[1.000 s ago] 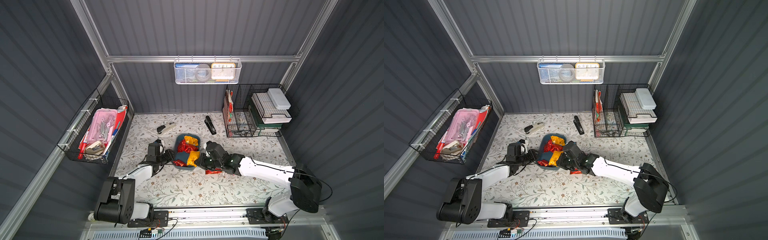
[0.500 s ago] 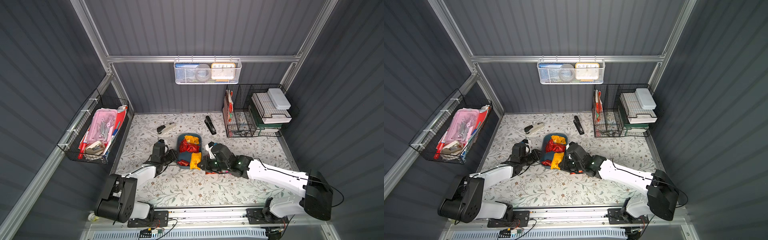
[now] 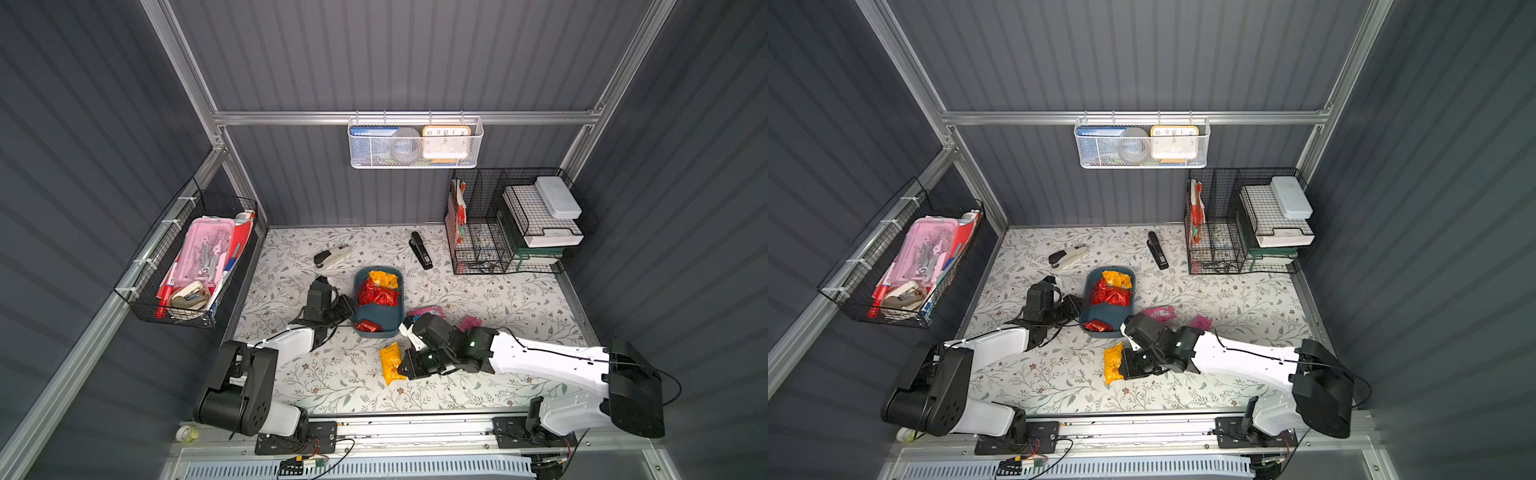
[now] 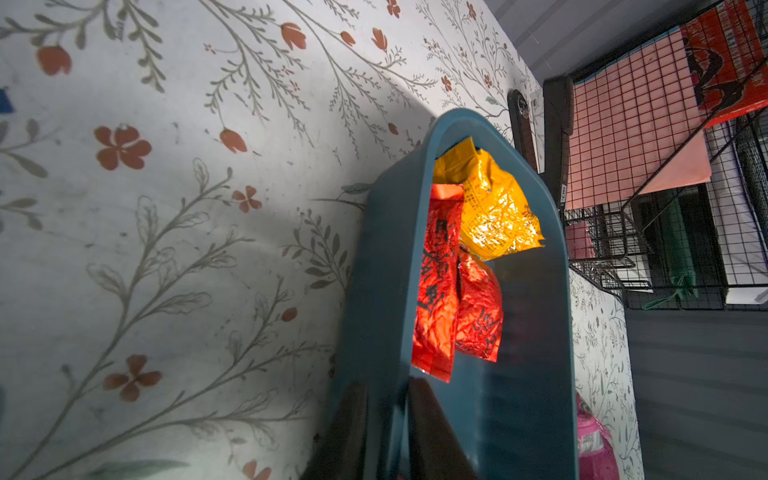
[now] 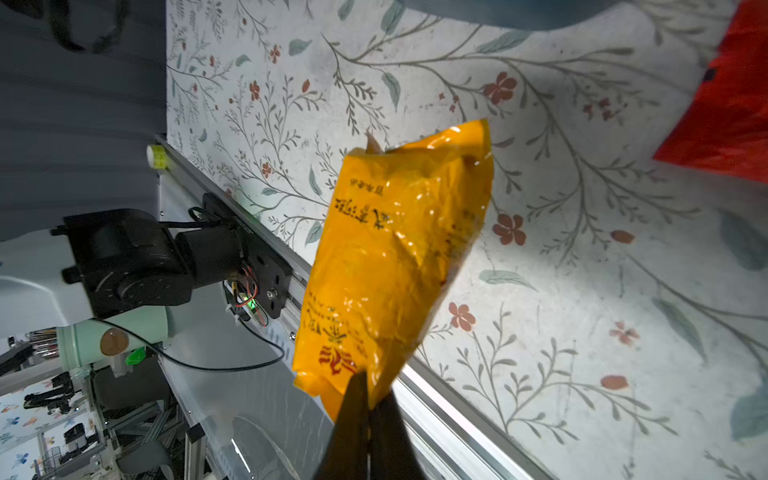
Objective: Take the tea bags out of the storage box
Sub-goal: Place the tea bag at the center of the board, then pick up the tea bag from the storage box.
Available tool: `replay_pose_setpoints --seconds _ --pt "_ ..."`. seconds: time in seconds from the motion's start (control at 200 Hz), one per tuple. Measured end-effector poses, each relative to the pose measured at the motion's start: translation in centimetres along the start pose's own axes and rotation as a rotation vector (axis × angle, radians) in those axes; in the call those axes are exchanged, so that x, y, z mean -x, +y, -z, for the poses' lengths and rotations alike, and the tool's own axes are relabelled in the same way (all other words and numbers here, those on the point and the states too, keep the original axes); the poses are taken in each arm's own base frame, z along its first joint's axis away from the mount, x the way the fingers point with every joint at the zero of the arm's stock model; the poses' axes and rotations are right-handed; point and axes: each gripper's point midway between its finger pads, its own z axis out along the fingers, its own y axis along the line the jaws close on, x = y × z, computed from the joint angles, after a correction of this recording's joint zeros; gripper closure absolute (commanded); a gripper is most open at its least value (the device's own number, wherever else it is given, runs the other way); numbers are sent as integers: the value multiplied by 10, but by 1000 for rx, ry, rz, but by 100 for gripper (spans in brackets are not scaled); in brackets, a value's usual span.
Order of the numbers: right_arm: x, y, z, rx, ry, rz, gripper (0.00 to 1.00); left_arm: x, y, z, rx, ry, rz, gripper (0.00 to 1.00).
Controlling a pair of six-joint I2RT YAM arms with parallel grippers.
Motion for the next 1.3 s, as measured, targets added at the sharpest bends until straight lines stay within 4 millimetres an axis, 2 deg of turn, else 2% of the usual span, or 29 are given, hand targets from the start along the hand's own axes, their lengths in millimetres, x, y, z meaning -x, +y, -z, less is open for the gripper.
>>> replay_pose_setpoints --seconds 0.19,0.385,0.415,0.53,0.63,0.755,0.89,0.995,1.1,1.206,1.301 --pt "-5 -19 -29 -68 49 -7 100 1 1 0 6 -7 0 80" --pt "1 -24 -39 -105 42 4 100 5 -1 0 8 -18 -1 80" --pt "2 -25 -40 -110 38 5 94 6 -1 0 9 -20 -2 80" --pt "5 -28 -40 -129 21 10 80 8 -2 0 9 -26 -3 80" --pt "7 -30 -39 -144 11 16 74 8 -2 0 9 -26 -3 80" --pt "8 -31 -31 -163 -3 31 71 8 -2 0 9 -26 -3 80" --pt "15 -21 -13 -157 -33 74 69 8 -2 0 9 -26 -3 80" --pt "27 -5 6 -137 -85 114 66 8 -2 0 9 -25 -3 78" --pt "49 12 23 -129 -175 136 61 8 -2 0 9 -26 -3 74" --pt "82 28 34 -117 -281 110 57 9 -3 1 5 -30 2 64" --pt "116 34 35 -115 -368 45 56 12 -6 4 -4 -39 2 57"
